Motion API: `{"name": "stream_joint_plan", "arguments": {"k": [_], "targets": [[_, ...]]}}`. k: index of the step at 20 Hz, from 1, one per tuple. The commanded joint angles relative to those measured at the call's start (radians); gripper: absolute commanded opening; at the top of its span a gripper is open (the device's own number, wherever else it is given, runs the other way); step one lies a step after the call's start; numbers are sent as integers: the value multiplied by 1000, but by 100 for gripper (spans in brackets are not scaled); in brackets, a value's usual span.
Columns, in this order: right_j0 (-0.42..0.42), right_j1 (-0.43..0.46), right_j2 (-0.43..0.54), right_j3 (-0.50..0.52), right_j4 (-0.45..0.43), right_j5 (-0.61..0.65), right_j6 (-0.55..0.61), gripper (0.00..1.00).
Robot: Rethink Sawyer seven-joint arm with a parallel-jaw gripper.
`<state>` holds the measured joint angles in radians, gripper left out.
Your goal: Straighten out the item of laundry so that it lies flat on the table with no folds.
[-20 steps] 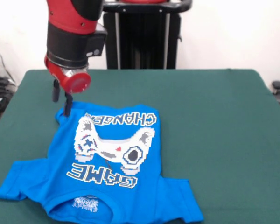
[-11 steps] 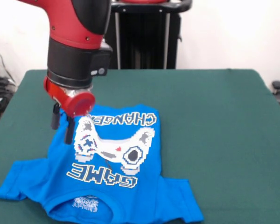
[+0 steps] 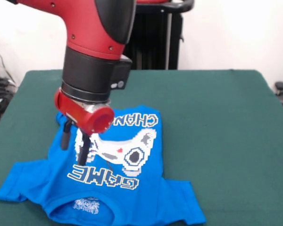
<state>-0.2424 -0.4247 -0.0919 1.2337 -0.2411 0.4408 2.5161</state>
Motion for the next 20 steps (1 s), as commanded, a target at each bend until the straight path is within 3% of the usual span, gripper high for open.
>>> {"name": "stream_joint_plan", "arguments": {"k": [1, 20], "targets": [[78, 54, 87, -44, 33, 59, 41, 100], [153, 144, 99, -95, 147, 93, 94, 100]]}}
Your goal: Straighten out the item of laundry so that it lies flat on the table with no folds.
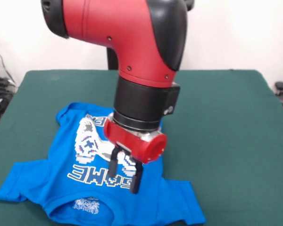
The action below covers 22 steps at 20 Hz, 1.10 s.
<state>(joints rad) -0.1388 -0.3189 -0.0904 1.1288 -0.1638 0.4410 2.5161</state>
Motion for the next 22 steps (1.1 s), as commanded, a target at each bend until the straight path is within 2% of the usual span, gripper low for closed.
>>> {"name": "stream_joint_plan", "arguments": {"k": [1, 6, 22], "targets": [[54, 39, 95, 12, 74, 94, 93, 100], [81, 34, 67, 17, 77, 102, 82, 100], [90, 63, 26, -45, 58, 138, 36, 100]]}}
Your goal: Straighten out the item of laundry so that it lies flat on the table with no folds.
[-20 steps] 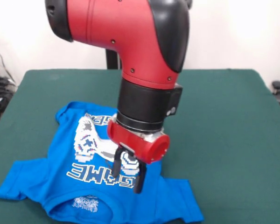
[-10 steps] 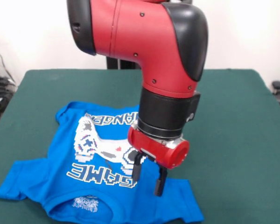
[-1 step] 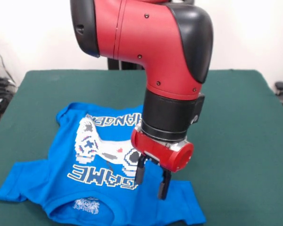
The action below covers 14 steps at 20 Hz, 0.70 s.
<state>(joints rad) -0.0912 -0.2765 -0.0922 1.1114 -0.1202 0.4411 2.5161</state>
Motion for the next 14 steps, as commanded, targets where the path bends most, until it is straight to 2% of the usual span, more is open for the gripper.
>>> {"name": "stream_joint_plan", "arguments": {"k": [1, 14], "targets": [[45, 23, 22, -36, 12, 144, 37, 100], [58, 39, -7, -63, 7, 130, 45, 100]]}}
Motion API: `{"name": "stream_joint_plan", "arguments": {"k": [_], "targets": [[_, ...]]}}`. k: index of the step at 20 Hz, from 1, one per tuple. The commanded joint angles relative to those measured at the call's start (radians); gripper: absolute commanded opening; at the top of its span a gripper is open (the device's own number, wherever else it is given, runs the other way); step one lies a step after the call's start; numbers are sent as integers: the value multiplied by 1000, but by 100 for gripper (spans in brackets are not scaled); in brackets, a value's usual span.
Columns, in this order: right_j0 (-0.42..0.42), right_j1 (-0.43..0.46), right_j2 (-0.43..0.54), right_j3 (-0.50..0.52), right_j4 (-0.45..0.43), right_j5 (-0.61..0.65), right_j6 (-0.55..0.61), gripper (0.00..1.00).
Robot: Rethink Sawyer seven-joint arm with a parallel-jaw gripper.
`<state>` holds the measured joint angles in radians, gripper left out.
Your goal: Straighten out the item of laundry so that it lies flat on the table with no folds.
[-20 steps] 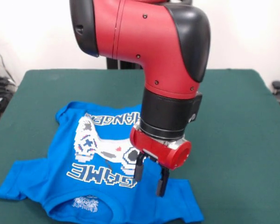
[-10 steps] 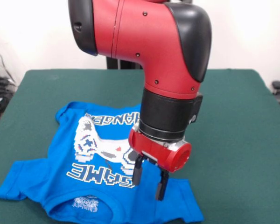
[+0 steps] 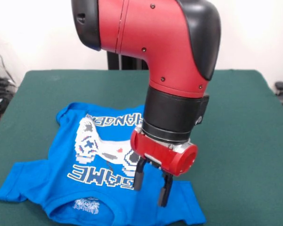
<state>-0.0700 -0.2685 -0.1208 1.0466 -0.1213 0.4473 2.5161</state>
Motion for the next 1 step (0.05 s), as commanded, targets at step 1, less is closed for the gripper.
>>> {"name": "stream_joint_plan", "arguments": {"k": [1], "targets": [[38, 31, 21, 1, 8, 126, 44, 100]]}}
